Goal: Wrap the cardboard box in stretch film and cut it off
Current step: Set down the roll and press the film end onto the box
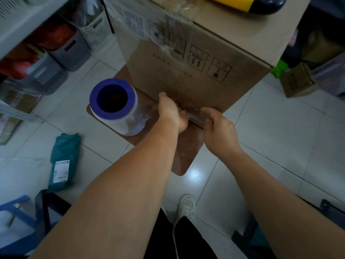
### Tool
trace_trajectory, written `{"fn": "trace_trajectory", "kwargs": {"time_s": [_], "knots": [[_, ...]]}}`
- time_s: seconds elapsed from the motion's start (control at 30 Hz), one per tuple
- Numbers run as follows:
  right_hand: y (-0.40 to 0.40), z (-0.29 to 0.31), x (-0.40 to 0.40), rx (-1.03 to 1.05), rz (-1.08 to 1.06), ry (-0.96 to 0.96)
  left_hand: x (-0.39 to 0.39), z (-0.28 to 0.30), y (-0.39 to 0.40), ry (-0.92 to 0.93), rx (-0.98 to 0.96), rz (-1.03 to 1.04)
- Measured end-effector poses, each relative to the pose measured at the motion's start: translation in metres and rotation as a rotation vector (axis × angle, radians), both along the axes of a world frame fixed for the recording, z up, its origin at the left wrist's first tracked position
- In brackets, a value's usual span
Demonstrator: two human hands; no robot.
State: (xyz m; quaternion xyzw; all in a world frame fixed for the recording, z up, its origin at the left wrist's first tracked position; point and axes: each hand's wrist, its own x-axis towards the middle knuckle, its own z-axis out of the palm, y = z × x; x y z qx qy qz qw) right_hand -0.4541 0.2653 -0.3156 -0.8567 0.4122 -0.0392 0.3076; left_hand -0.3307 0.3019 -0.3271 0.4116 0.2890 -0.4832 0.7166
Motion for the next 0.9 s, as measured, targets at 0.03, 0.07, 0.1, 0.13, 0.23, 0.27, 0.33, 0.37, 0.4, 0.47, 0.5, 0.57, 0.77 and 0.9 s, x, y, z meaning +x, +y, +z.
{"fn": "trace_trajectory", "kwargs": {"time_s": [0.03,0.07,0.1,0.13,0.23,0.27,0.33,0.37,0.4,0.47,0.5,0.57,0.77,0.9], "knots": [[0.002,0.001,-0.001,0.004,-0.002,-0.046,0.000,0.001,0.001,-0.029,0.000,0.016],[0.005,0.002,-0.002,0.011,-0.011,-0.096,-0.001,0.001,0.003,-0.061,0.004,0.026],[0.007,0.002,-0.004,0.022,-0.027,-0.145,-0.001,0.000,0.006,-0.080,0.007,0.032],[0.009,0.002,-0.005,0.036,-0.048,-0.186,-0.001,-0.003,0.008,-0.090,0.021,0.032],[0.013,-0.002,-0.011,0.090,-0.119,-0.198,-0.006,-0.010,0.009,-0.080,0.129,-0.081],[0.014,-0.004,-0.013,0.116,-0.129,-0.169,-0.011,-0.011,0.008,-0.065,0.139,-0.135],[0.013,-0.009,-0.018,0.179,-0.135,-0.118,-0.021,-0.013,0.000,-0.031,0.083,-0.173],[0.012,-0.011,-0.019,0.209,-0.136,-0.101,-0.024,-0.014,-0.005,-0.017,0.049,-0.157],[0.010,-0.013,-0.020,0.232,-0.136,-0.088,-0.025,-0.014,-0.009,0.001,0.019,-0.131],[0.006,-0.016,-0.017,0.268,-0.132,-0.065,-0.020,-0.014,-0.015,0.073,-0.040,-0.055],[0.005,-0.018,-0.015,0.289,-0.137,-0.055,-0.018,-0.014,-0.015,0.095,-0.061,-0.033],[0.004,-0.020,-0.010,0.333,-0.167,-0.070,-0.018,-0.013,-0.013,0.100,-0.093,-0.015],[0.007,-0.011,-0.006,0.513,-0.373,-0.183,-0.023,0.000,-0.004,0.071,-0.126,-0.009],[0.004,0.006,0.003,1.056,-0.675,-0.511,-0.012,0.023,-0.008,0.059,-0.123,-0.002]]}}
